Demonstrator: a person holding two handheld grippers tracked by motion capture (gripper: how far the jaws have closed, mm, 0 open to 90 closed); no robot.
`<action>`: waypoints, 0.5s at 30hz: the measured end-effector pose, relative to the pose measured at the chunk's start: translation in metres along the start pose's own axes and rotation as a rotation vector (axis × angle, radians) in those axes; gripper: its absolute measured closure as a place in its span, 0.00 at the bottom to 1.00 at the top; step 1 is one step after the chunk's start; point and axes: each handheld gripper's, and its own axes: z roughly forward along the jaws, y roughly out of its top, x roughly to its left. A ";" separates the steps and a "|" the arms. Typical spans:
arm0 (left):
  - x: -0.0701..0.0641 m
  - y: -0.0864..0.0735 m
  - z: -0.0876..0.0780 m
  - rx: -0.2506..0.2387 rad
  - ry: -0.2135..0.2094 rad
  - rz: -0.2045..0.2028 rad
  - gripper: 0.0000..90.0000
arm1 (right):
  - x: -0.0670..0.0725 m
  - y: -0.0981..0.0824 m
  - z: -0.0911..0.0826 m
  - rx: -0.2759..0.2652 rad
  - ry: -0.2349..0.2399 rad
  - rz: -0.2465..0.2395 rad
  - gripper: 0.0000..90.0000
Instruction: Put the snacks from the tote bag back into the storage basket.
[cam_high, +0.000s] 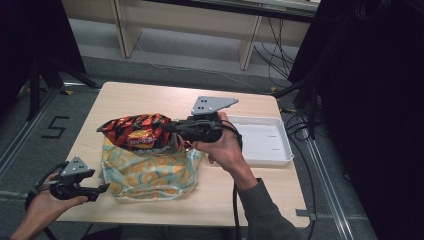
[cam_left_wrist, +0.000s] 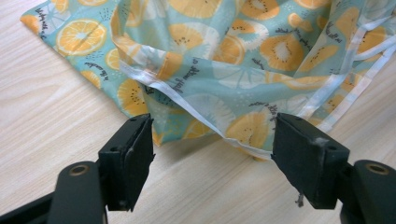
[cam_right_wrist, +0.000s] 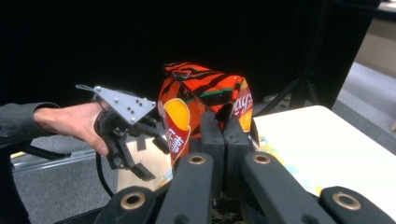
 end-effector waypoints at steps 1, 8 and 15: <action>0.000 0.000 0.000 0.002 0.004 -0.004 0.32 | -0.001 0.001 -0.003 -0.010 0.002 -0.002 1.00; 0.002 0.000 0.000 0.021 -0.001 0.010 0.32 | -0.010 -0.001 -0.028 -0.025 -0.030 0.017 1.00; 0.003 0.000 -0.001 0.029 0.000 0.018 0.32 | -0.026 -0.005 -0.053 -0.026 -0.078 0.047 1.00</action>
